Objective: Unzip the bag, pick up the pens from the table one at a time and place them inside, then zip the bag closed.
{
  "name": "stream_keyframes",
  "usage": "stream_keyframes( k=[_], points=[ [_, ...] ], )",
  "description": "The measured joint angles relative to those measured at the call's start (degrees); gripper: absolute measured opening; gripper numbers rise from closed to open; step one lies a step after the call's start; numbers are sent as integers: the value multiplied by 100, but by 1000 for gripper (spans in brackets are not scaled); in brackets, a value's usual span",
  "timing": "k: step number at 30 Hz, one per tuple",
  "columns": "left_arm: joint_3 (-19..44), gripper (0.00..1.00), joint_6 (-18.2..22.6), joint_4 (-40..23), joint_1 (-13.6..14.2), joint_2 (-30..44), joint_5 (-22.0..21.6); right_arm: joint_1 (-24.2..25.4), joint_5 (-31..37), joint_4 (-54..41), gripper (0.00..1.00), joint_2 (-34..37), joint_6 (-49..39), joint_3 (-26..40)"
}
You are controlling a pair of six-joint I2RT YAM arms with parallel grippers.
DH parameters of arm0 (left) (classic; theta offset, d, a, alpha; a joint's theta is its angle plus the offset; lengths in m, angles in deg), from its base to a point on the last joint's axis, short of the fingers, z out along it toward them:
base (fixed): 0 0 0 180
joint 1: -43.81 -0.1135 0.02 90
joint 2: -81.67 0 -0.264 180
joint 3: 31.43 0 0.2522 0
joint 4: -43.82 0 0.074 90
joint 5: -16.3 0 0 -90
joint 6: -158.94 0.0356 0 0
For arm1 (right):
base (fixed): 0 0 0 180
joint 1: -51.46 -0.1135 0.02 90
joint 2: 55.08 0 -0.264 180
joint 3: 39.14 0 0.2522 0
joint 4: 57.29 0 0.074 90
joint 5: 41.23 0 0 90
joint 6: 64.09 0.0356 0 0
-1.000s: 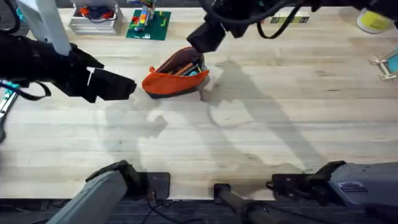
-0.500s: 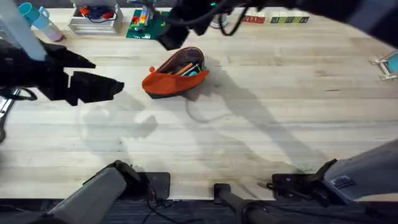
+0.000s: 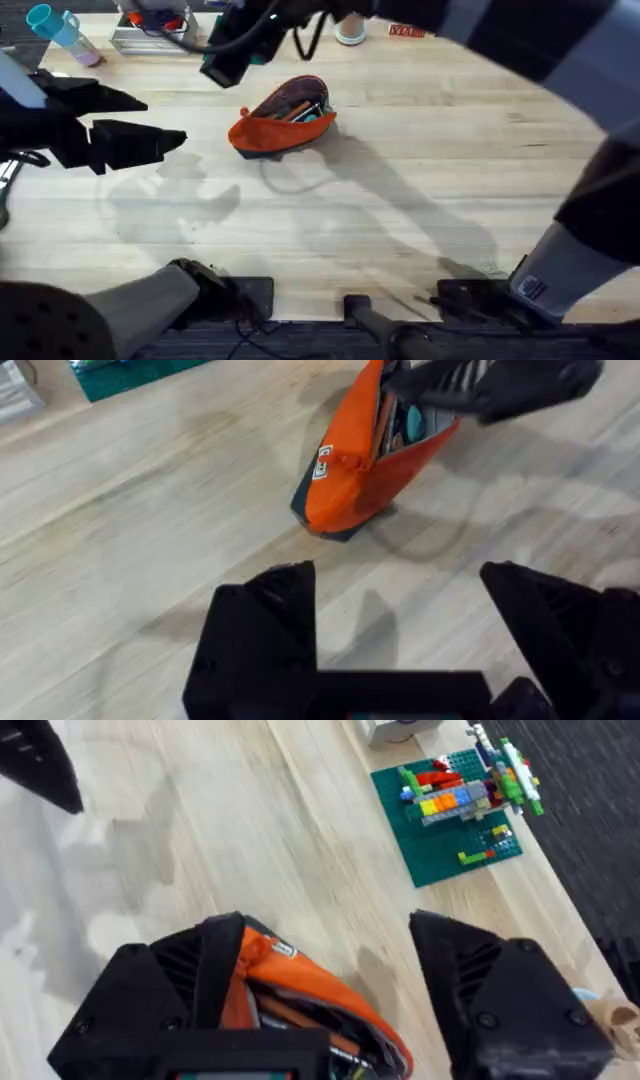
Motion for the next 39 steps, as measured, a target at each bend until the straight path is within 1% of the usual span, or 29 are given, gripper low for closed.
stream_keyframes(
  k=[3,8,13,18,25,32,39],
  points=[
    [0,993,131,2,-9,146,41,-156,310,2,995,204,164,102],
    [0,993,235,62,-9,262,104,-322,655,-32,985,402,816,105],
    [0,992,266,92,-9,269,127,-332,784,-277,955,496,1523,113],
    [0,993,268,124,-9,268,147,-328,808,-570,949,618,1973,120],
    [0,993,269,136,-9,268,224,-370,804,-651,938,790,2174,120],
    [0,993,269,136,-9,267,275,-419,524,-656,932,991,2271,124],
    [0,993,269,136,-9,267,277,-424,454,-667,907,1039,2358,140]
  ],
)
